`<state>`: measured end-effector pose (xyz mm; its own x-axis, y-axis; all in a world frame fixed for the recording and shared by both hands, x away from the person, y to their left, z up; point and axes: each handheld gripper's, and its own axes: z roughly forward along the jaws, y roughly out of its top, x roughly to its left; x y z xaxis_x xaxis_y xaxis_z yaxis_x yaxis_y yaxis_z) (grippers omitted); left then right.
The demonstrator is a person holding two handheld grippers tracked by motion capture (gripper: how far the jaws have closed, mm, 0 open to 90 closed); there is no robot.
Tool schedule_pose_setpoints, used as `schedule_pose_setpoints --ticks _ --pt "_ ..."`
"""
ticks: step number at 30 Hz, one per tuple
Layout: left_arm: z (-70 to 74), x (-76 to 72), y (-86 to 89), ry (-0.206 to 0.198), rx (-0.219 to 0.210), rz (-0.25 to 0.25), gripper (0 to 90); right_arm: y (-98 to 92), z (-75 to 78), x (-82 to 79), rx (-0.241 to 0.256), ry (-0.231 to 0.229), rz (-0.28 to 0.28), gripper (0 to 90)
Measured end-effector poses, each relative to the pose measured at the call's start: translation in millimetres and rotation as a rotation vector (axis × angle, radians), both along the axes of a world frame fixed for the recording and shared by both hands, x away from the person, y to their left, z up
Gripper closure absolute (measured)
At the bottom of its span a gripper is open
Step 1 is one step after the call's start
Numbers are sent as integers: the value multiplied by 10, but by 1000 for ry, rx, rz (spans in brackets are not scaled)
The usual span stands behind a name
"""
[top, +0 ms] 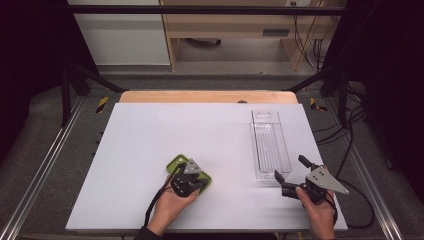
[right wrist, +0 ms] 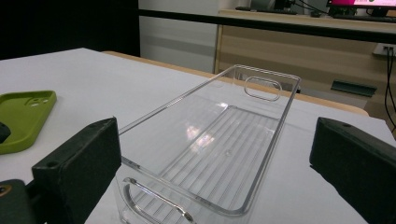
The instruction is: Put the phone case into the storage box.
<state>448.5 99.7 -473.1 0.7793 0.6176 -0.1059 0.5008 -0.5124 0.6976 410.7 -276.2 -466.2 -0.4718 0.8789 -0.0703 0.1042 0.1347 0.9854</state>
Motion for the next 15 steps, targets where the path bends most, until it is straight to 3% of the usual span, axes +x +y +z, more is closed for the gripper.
schedule_pose_setpoints --ticks 15 --pt "6 -154 -225 -8 18 -64 900 8 -2 -2 -9 0 3 24"
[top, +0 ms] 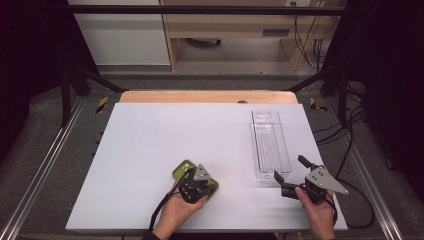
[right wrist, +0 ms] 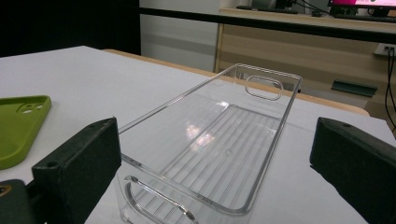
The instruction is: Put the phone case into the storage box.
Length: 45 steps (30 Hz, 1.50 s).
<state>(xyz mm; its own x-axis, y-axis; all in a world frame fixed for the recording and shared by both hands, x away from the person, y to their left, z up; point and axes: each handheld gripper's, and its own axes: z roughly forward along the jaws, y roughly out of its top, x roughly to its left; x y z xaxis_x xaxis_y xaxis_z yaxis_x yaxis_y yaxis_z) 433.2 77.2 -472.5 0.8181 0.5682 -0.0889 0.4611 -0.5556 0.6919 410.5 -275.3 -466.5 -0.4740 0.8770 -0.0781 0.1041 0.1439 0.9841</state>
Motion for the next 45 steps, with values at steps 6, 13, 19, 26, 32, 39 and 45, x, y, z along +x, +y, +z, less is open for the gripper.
schedule_pose_setpoints --ticks 6,13,19,26,32,39,45 --pt "-2 -78 -110 -9 4 -27 900 5 1 -3 -5 -2 3 25" --pt "-13 -101 -138 -9 -8 -33 900 6 -1 -2 -5 -2 1 25" --pt "23 -99 -49 -40 -52 -8 900 8 4 -9 11 3 -3 23" --pt "164 -50 300 -161 -112 131 900 65 67 -65 45 31 -29 23" --pt "312 -84 747 -290 -186 245 841 203 256 -119 12 36 -38 31" --pt "359 -151 1229 -402 -255 371 575 445 558 -117 -19 26 -3 24" --pt "286 -228 1433 -440 -290 406 320 714 795 -58 -69 38 32 26"
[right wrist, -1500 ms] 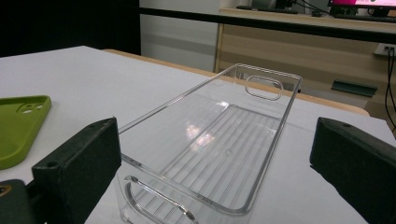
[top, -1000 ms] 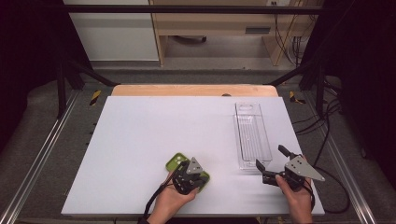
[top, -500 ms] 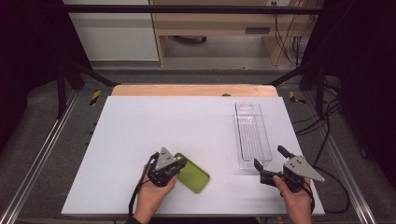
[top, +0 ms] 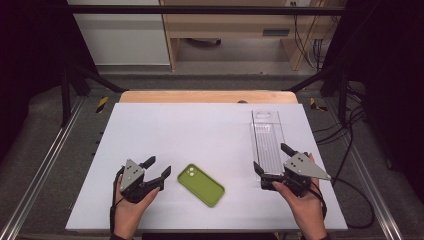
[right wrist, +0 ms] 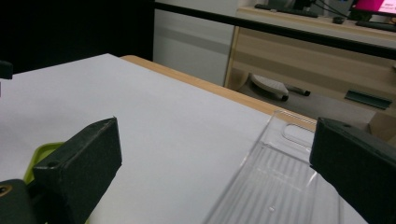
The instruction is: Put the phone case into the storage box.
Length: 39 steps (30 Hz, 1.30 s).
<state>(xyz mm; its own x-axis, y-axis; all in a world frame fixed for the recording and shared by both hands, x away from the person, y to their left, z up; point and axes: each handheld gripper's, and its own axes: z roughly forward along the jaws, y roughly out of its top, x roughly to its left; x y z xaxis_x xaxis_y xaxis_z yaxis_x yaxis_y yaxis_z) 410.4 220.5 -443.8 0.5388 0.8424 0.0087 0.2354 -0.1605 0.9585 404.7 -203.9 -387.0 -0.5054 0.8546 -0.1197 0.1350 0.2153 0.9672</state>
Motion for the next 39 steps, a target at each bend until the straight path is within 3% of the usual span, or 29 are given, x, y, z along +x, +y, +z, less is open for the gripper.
schedule_pose_setpoints --ticks 8,12,16,21,23,29,39 --pt "-46 -155 235 -6 -29 35 112 263 153 61 -72 29 65 48" --pt "-64 -171 324 -22 -70 32 83 369 187 95 -101 44 94 46" --pt "-75 -138 368 -35 -84 17 63 504 194 119 -136 64 126 40" --pt "-78 -134 379 -44 -98 15 52 706 115 148 -194 121 189 51" --pt "-93 -123 356 -32 -85 10 52 779 71 167 -215 148 208 53" --pt "-102 -118 307 -34 -70 -7 49 950 -61 243 -226 235 253 56" --pt "-104 -117 314 -33 -73 -7 48 1158 -253 262 -278 338 316 53"
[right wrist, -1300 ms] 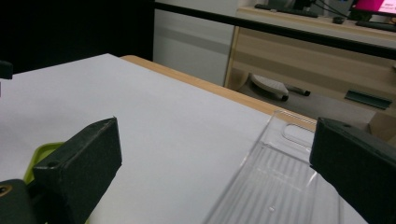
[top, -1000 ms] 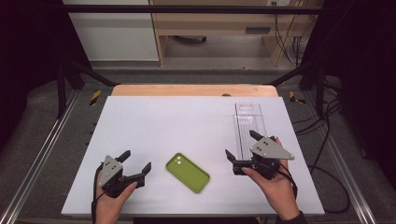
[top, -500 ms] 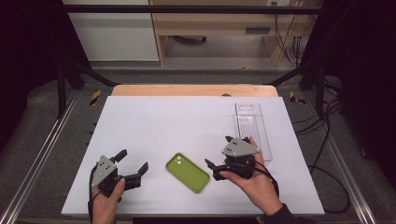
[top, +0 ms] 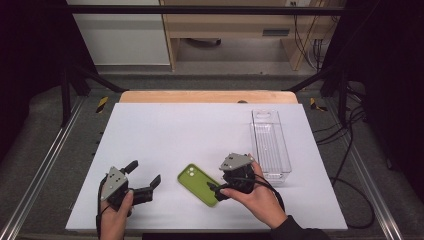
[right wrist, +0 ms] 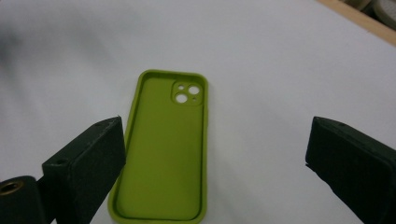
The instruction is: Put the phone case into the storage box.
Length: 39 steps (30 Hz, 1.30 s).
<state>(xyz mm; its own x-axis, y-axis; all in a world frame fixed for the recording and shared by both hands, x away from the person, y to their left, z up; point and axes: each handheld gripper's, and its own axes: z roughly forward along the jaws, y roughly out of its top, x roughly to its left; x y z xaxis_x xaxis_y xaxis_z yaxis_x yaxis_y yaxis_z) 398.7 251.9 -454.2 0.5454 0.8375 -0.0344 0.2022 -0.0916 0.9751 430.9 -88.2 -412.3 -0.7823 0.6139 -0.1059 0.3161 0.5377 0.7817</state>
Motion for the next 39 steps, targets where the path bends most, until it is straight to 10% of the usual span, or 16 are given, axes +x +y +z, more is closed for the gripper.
schedule_pose_setpoints --ticks 14,39 --pt "-4 8 3 0 2 -5 47 109 -333 -47 -41 160 31 62" --pt "-17 30 -37 2 22 -20 42 265 -658 -26 -56 218 36 63"
